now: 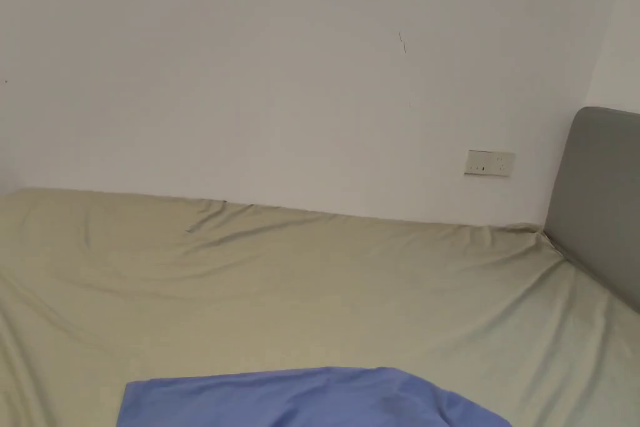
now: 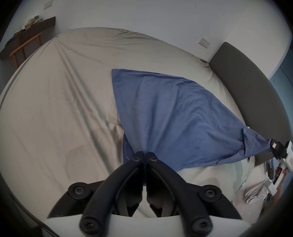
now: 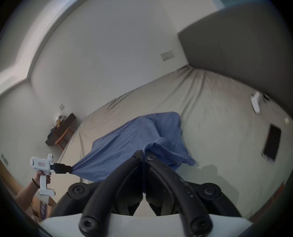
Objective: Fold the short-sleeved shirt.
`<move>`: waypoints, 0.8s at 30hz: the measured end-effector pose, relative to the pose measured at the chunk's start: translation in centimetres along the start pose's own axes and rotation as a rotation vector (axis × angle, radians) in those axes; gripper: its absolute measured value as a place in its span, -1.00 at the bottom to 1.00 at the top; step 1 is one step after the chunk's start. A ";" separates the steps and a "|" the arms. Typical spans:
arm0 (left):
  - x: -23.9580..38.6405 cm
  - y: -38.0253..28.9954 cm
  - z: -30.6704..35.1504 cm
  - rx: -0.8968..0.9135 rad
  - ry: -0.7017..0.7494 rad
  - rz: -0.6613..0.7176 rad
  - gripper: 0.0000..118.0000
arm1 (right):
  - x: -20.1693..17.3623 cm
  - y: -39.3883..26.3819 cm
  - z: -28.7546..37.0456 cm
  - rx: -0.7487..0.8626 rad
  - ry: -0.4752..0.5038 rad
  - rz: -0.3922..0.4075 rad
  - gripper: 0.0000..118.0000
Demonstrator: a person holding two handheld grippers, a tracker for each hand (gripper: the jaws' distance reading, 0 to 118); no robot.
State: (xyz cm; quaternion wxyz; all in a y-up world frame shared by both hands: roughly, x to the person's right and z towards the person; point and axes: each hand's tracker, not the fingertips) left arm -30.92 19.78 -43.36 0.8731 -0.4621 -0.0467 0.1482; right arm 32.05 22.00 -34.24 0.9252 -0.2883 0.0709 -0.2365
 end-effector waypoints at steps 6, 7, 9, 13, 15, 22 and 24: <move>-0.8 -4.0 4.8 0.004 0.024 0.005 -0.98 | 2.3 -4.0 5.5 0.000 -0.055 -0.068 -0.94; -1.0 -4.8 5.2 0.000 0.026 0.009 -0.98 | 2.7 -4.6 6.1 -0.009 -0.056 -0.080 -0.94; -1.2 -6.5 5.7 -0.014 0.024 0.021 -0.98 | 2.9 -6.0 7.0 -0.022 -0.061 -0.096 -0.94; -1.4 -9.5 4.9 -0.054 0.022 0.047 -0.98 | 2.7 -7.8 6.9 -0.078 -0.070 -0.073 -0.94; -1.6 -10.8 3.8 -0.083 0.043 0.044 -0.98 | 2.7 -8.7 6.0 -0.115 -0.097 -0.024 -0.94; -4.0 -13.1 1.1 -0.086 0.062 0.189 -0.92 | 3.5 -11.2 1.2 -0.235 -0.182 -0.029 -0.78; -4.6 -13.4 0.7 -0.114 0.070 0.217 -0.62 | 4.1 -11.5 0.0 -0.299 -0.238 -0.040 -0.32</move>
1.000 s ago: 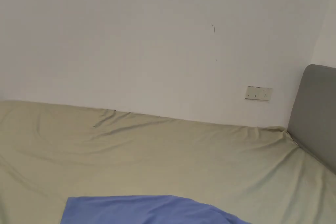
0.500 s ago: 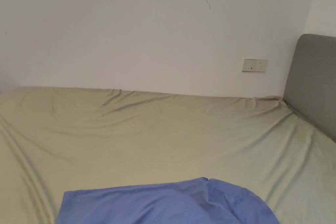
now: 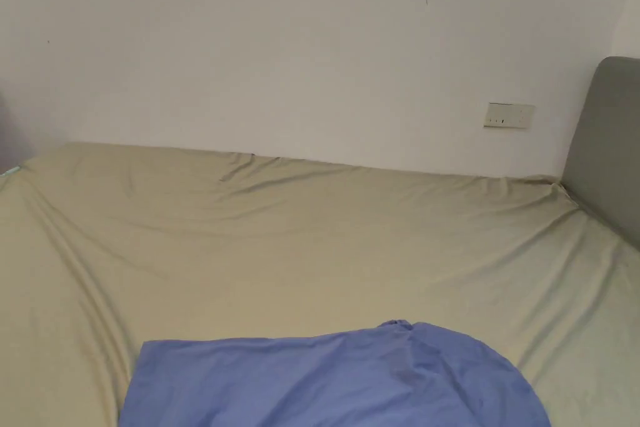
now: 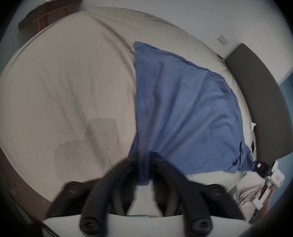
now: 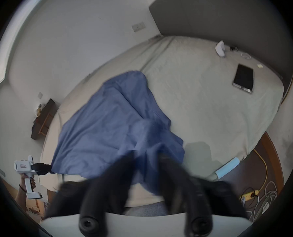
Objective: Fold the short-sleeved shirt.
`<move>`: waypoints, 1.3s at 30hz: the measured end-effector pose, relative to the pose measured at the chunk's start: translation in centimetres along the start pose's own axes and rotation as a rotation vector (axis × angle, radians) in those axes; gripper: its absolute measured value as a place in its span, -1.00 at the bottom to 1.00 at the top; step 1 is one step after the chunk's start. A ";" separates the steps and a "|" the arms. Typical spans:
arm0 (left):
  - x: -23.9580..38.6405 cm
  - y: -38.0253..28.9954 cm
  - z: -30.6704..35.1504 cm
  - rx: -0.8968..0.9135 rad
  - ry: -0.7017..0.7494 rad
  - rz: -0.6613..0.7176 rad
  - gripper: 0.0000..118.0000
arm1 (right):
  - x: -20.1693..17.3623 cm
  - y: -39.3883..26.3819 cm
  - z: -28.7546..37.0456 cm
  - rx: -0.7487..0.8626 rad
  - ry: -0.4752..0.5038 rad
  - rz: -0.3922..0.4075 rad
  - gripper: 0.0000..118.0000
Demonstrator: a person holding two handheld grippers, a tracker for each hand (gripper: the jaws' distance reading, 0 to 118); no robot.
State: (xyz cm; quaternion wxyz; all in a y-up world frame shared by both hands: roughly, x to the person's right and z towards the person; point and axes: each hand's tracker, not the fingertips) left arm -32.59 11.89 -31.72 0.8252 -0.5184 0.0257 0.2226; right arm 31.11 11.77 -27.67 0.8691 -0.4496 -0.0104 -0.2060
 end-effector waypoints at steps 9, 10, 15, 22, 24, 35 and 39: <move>0.1 3.9 4.2 0.190 0.018 -0.048 -0.04 | -3.2 5.3 4.6 0.206 0.074 0.101 0.66; 0.4 4.8 4.4 0.220 0.038 -0.057 -0.55 | -3.9 6.0 5.0 0.231 0.094 0.126 0.39; 2.1 10.3 3.4 0.297 0.047 -0.082 -1.00 | -6.9 8.7 4.7 0.302 0.092 0.237 -0.98; 4.8 18.8 -3.4 0.328 0.036 -0.113 -0.99 | -9.2 10.8 0.3 0.220 0.163 0.230 -0.99; 4.3 21.4 -6.5 0.335 0.046 -0.096 -0.35 | -9.5 11.4 -1.3 0.190 0.162 0.212 -0.99; 4.5 26.4 -14.7 0.273 0.119 -0.198 0.43 | -10.6 11.9 -6.1 0.073 0.130 0.280 -0.98; 5.2 26.2 -16.0 0.196 0.095 -0.224 0.43 | -11.0 12.1 -6.7 0.062 0.130 0.281 -0.98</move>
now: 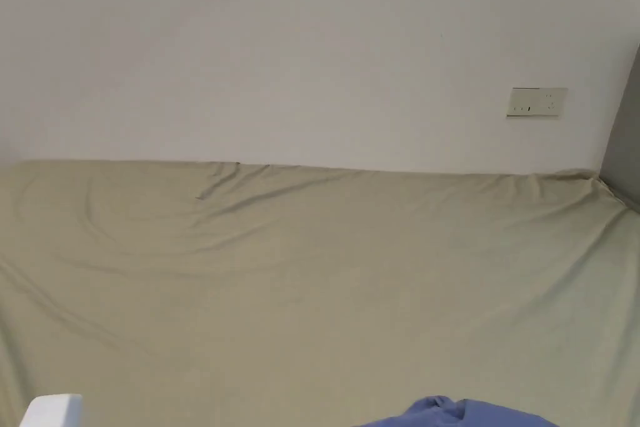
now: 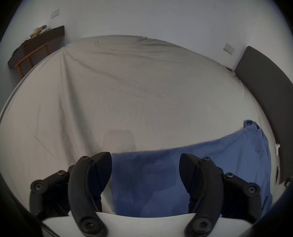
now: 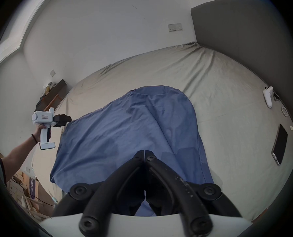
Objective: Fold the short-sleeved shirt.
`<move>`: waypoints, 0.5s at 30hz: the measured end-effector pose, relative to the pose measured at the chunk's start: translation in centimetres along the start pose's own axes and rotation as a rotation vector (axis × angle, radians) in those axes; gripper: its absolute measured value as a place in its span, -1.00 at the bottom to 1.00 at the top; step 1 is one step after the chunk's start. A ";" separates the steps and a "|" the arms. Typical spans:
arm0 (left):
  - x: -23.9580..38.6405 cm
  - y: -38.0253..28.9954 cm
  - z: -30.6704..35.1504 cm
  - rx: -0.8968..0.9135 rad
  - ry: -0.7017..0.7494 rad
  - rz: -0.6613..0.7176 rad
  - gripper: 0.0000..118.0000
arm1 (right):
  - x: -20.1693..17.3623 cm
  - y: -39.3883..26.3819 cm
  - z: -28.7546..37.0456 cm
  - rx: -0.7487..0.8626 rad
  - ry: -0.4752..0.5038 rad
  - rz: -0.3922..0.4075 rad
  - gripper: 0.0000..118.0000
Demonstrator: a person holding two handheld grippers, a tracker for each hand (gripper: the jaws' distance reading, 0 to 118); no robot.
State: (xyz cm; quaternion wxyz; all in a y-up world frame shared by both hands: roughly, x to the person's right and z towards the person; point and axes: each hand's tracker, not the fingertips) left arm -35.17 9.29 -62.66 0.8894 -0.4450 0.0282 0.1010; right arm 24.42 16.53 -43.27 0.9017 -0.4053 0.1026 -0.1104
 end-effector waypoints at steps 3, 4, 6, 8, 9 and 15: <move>0.7 -1.0 -0.8 -0.084 -0.004 -0.029 -0.08 | 0.2 0.1 -0.1 -0.007 -0.004 0.007 -0.98; 1.2 -1.2 -0.7 -0.037 0.085 -0.100 -0.42 | 0.3 0.2 -0.2 -0.008 -0.007 0.012 -0.98; 0.7 -0.8 -0.5 -0.046 0.059 -0.088 -0.88 | 0.2 0.5 -0.3 -0.008 -0.011 0.017 -0.98; 0.5 -0.5 -0.5 -0.076 0.015 0.042 -0.93 | 0.4 0.8 -0.3 -0.004 -0.012 0.017 -0.98; 0.4 -0.5 -0.6 -0.079 0.012 0.054 -0.94 | 0.6 1.0 -0.4 0.003 -0.012 0.016 -0.98; 1.4 -0.9 -0.8 -0.076 0.039 0.042 -0.94 | 3.1 6.1 -3.7 0.132 -0.083 0.040 0.18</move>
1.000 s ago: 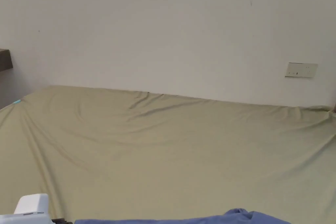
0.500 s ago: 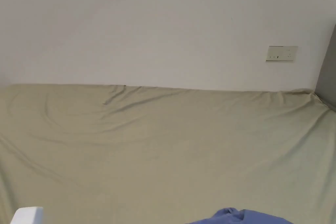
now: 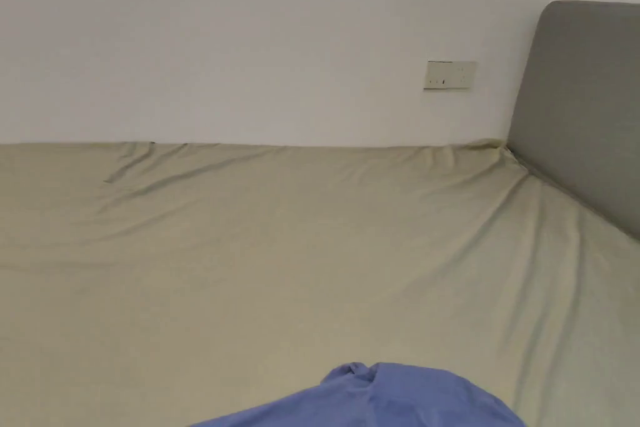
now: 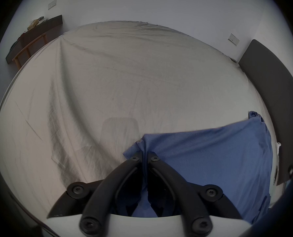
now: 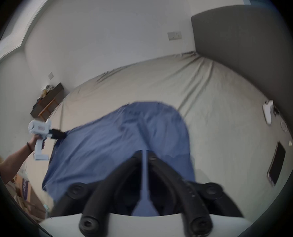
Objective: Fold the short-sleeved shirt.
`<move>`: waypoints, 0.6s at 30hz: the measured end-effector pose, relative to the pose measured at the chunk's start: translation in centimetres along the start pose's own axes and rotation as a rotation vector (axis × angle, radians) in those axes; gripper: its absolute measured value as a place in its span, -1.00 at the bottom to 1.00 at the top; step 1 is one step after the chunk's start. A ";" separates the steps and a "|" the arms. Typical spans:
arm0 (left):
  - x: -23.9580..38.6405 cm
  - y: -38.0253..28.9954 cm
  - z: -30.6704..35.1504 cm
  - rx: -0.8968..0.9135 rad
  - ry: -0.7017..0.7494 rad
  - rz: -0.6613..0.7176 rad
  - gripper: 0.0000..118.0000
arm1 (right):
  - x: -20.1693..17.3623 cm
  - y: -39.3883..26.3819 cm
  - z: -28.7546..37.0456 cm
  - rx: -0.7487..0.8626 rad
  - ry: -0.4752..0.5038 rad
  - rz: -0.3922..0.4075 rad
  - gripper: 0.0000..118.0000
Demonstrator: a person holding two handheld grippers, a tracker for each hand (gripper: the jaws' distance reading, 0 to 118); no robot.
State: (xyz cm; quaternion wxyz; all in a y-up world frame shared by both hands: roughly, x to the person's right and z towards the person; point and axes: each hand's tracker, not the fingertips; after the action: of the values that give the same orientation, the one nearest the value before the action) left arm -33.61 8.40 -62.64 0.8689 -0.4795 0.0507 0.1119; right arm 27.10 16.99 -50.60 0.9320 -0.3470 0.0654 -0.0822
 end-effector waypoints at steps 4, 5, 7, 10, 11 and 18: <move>0.4 0.4 0.1 -0.018 0.009 0.010 -0.94 | 2.5 3.2 -7.7 -0.143 -0.028 -0.027 1.00; 0.6 0.4 0.1 -0.020 0.011 0.007 -0.94 | 3.2 3.8 -9.4 -0.145 -0.053 -0.047 1.00; 1.0 0.4 0.1 -0.022 0.019 -0.003 -0.94 | 4.6 4.7 -12.5 -0.128 -0.078 -0.096 0.97; 1.2 0.4 0.2 -0.021 0.029 -0.001 -0.94 | 5.7 6.0 -16.4 -0.144 -0.104 -0.154 0.92; 1.2 0.4 0.2 -0.022 0.031 0.003 -0.94 | 5.8 6.4 -17.5 -0.153 -0.092 -0.148 0.86; 1.6 0.8 0.0 -0.029 0.043 -0.019 -0.94 | 3.0 7.0 -23.6 -0.325 -0.184 0.030 0.71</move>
State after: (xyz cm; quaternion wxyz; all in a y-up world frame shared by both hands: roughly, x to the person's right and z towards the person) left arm -32.30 9.04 -63.60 0.8617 -0.4947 0.0631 0.0938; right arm 26.55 6.60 -73.12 0.8669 -0.4978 -0.0023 -0.0246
